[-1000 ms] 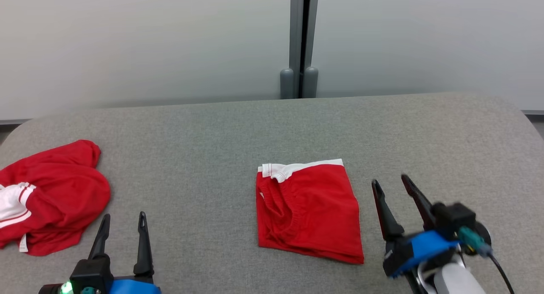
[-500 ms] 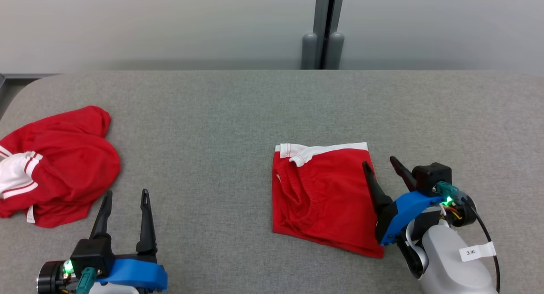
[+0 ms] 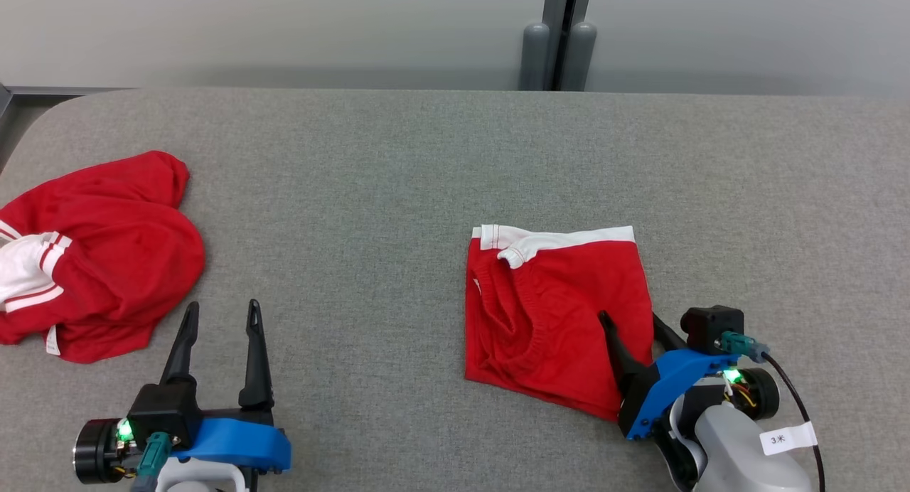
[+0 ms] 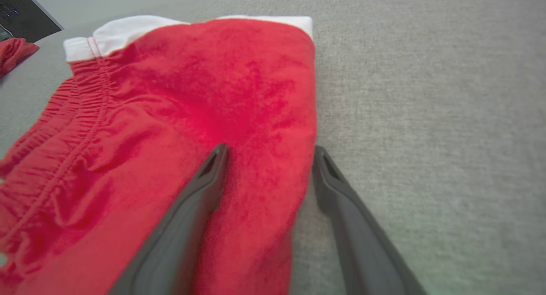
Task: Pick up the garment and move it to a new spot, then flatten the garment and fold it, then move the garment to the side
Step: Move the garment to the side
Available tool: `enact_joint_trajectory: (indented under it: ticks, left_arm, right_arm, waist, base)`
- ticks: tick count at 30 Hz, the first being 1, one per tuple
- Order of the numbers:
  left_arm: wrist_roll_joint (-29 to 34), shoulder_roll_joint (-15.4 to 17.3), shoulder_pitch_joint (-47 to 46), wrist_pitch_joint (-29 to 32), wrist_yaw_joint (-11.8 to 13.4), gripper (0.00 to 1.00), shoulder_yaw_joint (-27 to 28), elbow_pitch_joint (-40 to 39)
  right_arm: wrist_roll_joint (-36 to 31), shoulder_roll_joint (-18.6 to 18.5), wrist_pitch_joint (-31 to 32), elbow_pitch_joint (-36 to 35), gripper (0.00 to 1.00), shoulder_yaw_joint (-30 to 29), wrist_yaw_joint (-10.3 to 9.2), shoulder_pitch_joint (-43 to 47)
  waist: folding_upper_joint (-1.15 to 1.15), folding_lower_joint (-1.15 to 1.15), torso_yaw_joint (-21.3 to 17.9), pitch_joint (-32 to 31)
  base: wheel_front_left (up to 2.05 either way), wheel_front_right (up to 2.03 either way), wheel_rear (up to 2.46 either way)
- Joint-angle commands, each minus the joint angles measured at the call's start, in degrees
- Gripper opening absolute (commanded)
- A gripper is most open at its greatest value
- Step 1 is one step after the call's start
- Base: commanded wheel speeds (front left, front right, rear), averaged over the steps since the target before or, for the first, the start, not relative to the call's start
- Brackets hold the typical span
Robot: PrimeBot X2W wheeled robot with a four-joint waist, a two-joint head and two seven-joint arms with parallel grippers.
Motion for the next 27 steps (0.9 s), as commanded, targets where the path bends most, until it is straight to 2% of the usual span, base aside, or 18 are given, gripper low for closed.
enact_joint_trajectory:
  ticks: [1,3,4,5,8,13,18,21,27]
  left_arm:
    - [-0.16,-0.15,-1.07,-0.16,0.22,1.0,-0.26,0.05]
    - [-0.36,-0.19,-1.09,-0.16,0.28,1.0,-0.49,0.12]
    - [-0.45,-0.21,-1.16,-0.16,0.27,1.0,-0.52,0.19]
    - [-0.49,-0.21,-1.18,-0.16,0.33,1.0,-0.47,0.18]
    - [-0.57,-0.24,-1.2,-0.16,0.34,1.0,-0.32,-0.01]
    - [-0.85,-0.29,-2.52,-0.16,0.47,1.0,-0.53,-1.16]
    - [-0.94,-0.31,-4.33,-0.15,0.23,1.0,-0.98,-2.68]
    - [-0.97,-0.33,-5.25,-0.16,0.22,1.0,-1.04,-3.8]
    - [0.4,0.21,-8.61,-0.15,-0.11,1.0,-1.33,-7.27]
  right_arm:
    - [1.85,-0.03,0.14,0.91,1.0,1.56,0.03,-0.08]
    - [4.85,0.08,-0.06,0.16,1.0,3.68,0.03,0.21]
    - [5.57,0.02,-0.16,0.18,0.36,4.44,0.03,0.08]
    - [5.58,0.0,-0.29,0.36,0.0,4.82,0.03,-0.5]
    - [3.27,-0.13,-0.87,0.97,0.0,3.9,0.03,-2.92]
    - [-3.88,-3.6,-0.94,-3.13,0.0,1.08,0.02,-5.67]
    - [-9.49,-7.81,-0.96,-4.81,0.0,1.78,0.02,-9.64]
    - [-10.57,-9.38,-0.97,-4.76,0.0,3.07,0.02,-11.58]
    - [-10.21,-15.3,-0.96,-4.8,0.0,5.85,0.01,-19.69]
  waist:
    - [-0.01,0.0,0.07,0.1]
    - [-0.01,0.0,0.06,0.18]
    - [-0.01,0.0,0.02,0.18]
    - [-0.01,0.0,-0.1,0.18]
    - [-0.01,0.0,-0.38,0.28]
    - [-0.01,0.0,-0.61,1.6]
    - [-0.01,0.0,-1.37,4.17]
    - [-0.01,0.0,-2.26,5.74]
    - [-0.01,0.0,-7.05,12.51]
  base:
    - [0.0,0.0,0.0]
    - [0.0,0.0,0.0]
    - [0.0,0.0,0.0]
    - [0.0,0.0,0.0]
    - [0.0,0.0,0.0]
    - [0.0,0.0,0.0]
    - [0.0,0.0,0.0]
    - [0.0,0.0,0.0]
    - [0.0,0.0,0.0]
